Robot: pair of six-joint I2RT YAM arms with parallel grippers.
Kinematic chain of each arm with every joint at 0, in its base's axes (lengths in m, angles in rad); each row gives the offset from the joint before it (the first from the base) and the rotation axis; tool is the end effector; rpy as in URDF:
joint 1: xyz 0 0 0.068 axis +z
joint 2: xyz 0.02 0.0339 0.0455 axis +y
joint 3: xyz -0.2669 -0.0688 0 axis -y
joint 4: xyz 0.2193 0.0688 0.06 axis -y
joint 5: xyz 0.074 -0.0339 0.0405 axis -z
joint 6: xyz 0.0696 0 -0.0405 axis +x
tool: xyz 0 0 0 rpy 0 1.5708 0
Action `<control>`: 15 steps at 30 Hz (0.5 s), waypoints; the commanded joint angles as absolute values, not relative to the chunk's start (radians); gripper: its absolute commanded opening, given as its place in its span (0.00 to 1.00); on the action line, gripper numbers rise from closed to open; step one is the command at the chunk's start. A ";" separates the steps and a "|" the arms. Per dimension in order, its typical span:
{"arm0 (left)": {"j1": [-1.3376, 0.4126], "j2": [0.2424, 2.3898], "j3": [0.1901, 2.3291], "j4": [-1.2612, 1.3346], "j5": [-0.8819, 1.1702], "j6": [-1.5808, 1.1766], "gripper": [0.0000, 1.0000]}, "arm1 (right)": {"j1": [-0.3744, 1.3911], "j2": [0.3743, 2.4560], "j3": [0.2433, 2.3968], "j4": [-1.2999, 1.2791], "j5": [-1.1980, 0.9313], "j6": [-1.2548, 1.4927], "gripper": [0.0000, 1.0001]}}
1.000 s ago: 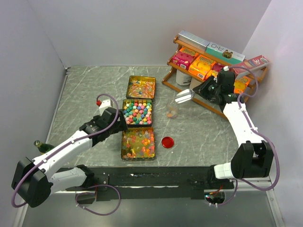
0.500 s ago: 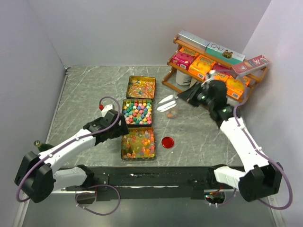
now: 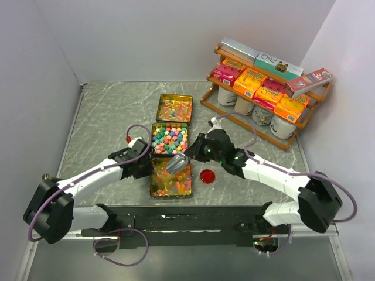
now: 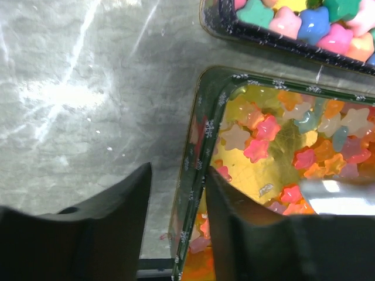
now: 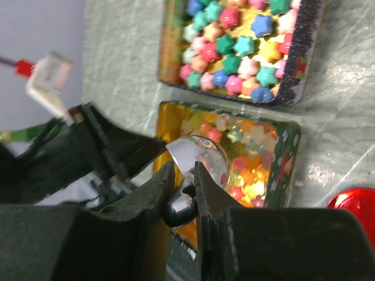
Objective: Pack the candies
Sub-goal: Scoop the fake candies from the storage box.
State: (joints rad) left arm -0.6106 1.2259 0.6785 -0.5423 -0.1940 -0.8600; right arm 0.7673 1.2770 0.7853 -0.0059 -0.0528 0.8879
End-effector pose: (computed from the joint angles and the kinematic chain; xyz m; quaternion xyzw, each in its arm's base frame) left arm 0.1831 -0.1118 0.1756 -0.1431 0.9563 -0.0893 0.2389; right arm 0.2065 0.2043 0.2498 0.0383 0.8584 0.3916 0.3291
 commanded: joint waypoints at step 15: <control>-0.603 1.223 0.666 -0.517 -0.140 -0.822 0.20 | 0.857 1.476 0.873 -0.061 0.230 1.091 0.00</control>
